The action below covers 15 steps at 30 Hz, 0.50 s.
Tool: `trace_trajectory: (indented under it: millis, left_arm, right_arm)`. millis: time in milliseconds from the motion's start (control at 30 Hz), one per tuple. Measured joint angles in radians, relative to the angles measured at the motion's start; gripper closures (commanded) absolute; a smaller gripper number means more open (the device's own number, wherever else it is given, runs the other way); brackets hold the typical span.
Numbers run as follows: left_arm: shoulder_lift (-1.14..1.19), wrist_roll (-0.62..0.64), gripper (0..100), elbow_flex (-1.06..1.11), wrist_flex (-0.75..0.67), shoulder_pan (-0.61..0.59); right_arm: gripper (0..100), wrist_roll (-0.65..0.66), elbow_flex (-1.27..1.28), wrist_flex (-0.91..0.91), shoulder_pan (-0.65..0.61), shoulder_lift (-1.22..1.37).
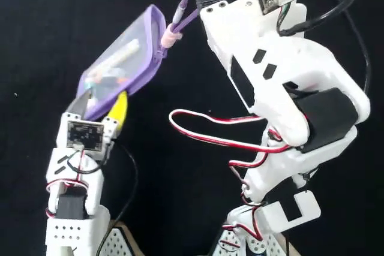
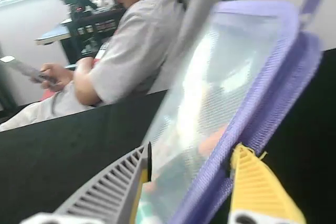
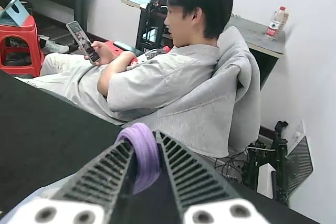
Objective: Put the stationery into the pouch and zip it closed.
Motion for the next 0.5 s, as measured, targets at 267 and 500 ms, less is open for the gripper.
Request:
trace_trajectory:
  millis: [267, 500]
  left_arm:
    - [0.000, 0.000, 75, -0.037, 0.092, 0.133]
    - [-0.003, -0.002, 75, -0.215, 0.285, 0.210]
  right_arm:
    - [98.5, 0.000, 0.000, -0.003, -0.023, 0.000]
    - [98.6, 0.000, 0.021, -0.037, -0.043, 0.000]
